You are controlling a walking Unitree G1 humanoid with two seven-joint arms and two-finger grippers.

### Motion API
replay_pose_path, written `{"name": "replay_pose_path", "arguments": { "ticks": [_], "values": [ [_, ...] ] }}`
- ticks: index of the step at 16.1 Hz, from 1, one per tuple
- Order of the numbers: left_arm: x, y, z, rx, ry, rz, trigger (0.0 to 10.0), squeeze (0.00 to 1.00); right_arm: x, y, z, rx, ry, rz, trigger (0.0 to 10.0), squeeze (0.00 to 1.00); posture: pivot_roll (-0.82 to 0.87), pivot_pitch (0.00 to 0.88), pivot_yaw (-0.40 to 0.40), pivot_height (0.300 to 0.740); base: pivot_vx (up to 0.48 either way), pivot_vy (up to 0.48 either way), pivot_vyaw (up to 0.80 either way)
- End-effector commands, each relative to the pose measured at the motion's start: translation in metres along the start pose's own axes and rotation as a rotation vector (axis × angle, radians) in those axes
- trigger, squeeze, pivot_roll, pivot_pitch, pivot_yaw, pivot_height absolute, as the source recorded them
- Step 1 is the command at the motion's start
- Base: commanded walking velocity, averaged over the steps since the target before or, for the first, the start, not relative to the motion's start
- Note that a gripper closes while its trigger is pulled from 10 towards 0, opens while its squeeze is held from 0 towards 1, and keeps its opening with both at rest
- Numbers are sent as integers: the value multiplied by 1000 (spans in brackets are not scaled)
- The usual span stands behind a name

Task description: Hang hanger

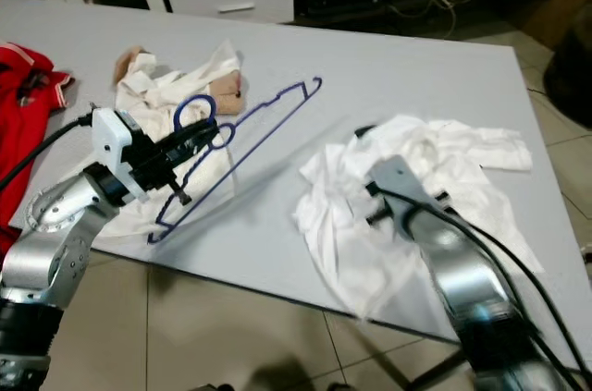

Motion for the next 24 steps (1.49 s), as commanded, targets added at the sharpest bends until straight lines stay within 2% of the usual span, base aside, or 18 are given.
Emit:
{"name": "replay_pose_path", "arguments": {
  "ticks": [1, 3, 4, 5, 6, 7, 8, 10, 11, 12, 14, 15, 16, 18, 20, 21, 22, 24],
  "values": [
    [-1, 3, 3, 5, 15, -5, 10000, 0, -20, 10, -7, -29, -14, 50, 10000, 0, -5, 123, 86, 740, 0, 0, 0],
    [-1, 4, 5, 11, 18, -8, 10000, 0, -40, 21, 24, 89, -45, 124, 10000, 0, 4, 121, 85, 740, 0, 0, 0],
    [-1, 4, 6, 13, 19, -7, 10000, 0, -51, 24, 32, 132, -57, 166, 10000, 0, 13, 119, 81, 740, 0, 0, 0],
    [-1, 2, 7, 15, 25, 0, 10000, 0, -53, 27, 34, 147, -98, 162, 10000, 0, 25, 117, 75, 740, 0, 0, 0],
    [-2, 1, 7, 16, 27, 6, 10000, 0, -48, 27, 34, 148, -89, 141, 10000, 0, 27, 117, 75, 740, 0, 0, 0],
    [-5, -3, 8, 17, 35, 24, 10000, 0, -30, 27, 35, 153, -66, 69, 10000, 0, 40, 115, 68, 740, 0, 0, 0],
    [-6, -4, 8, 17, 38, 32, 10000, 0, -22, 25, 36, 157, -64, 41, 10000, 0, 40, 115, 68, 740, 0, 0, 0],
    [-15, -9, 11, 30, 60, 86, 10000, 0, 3, 6, 45, 241, -42, -28, 10000, 0, 46, 114, 60, 740, 0, 0, 0],
    [-18, -9, 13, 37, 69, 107, 10000, 0, 8, 0, 51, 285, -35, -41, 10000, 0, 46, 114, 60, 740, 0, 0, 0],
    [-22, -8, 14, 46, 75, 129, 10000, 0, 14, -10, 62, 365, 19, -58, 10000, 0, 38, 108, 55, 740, 0, 0, 0],
    [-23, -6, 15, 55, 74, 136, 10000, 0, 27, -29, 78, 488, 286, -27, 10000, 0, 29, 107, 49, 740, 0, 0, 0],
    [-23, -6, 15, 56, 74, 136, 10000, 0, 25, -33, 78, 496, 303, 5, 10000, 0, 24, 106, 48, 740, 0, 0, 0],
    [-22, -5, 15, 58, 72, 136, 10000, 0, 14, -40, 78, 508, 330, 93, 10000, 0, 22, 106, 46, 740, 0, 0, 0],
    [-19, -4, 12, 59, 67, 134, 10000, 0, -26, -65, 80, 565, 316, 334, 10000, 0, 14, 101, 38, 740, 0, 0, 0],
    [-19, -4, 11, 59, 66, 134, 10000, 0, -43, -78, 83, 595, 361, 442, 10000, 0, 12, 99, 35, 740, 0, 0, 0],
    [-19, -4, 11, 60, 65, 135, 10000, 0, -49, -79, 81, 580, 362, 468, 10000, 0, 10, 97, 34, 740, 0, 0, 0],
    [-18, -3, 10, 62, 62, 134, 10000, 0, -62, -70, 73, 512, 352, 484, 10000, 0, 11, 93, 26, 740, 0, 0, 0],
    [-18, -1, 10, 66, 60, 133, 10000, 0, -72, -64, 67, 451, 312, 516, 10000, 0, 10, 91, 25, 740, 0, 0, 0]
  ]
}}
Point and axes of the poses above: a point about 5 cm out from each wrist's last joint towards the gripper, its own y axis pointing out of the wrist towards the gripper, its own z axis along the axis of the wrist's last joint, x = y × z, the point moved 5 cm from there along y, pointing out of the wrist towards the gripper, and after that the axes turned 7 degrees about -y, right-handed, at the moved point
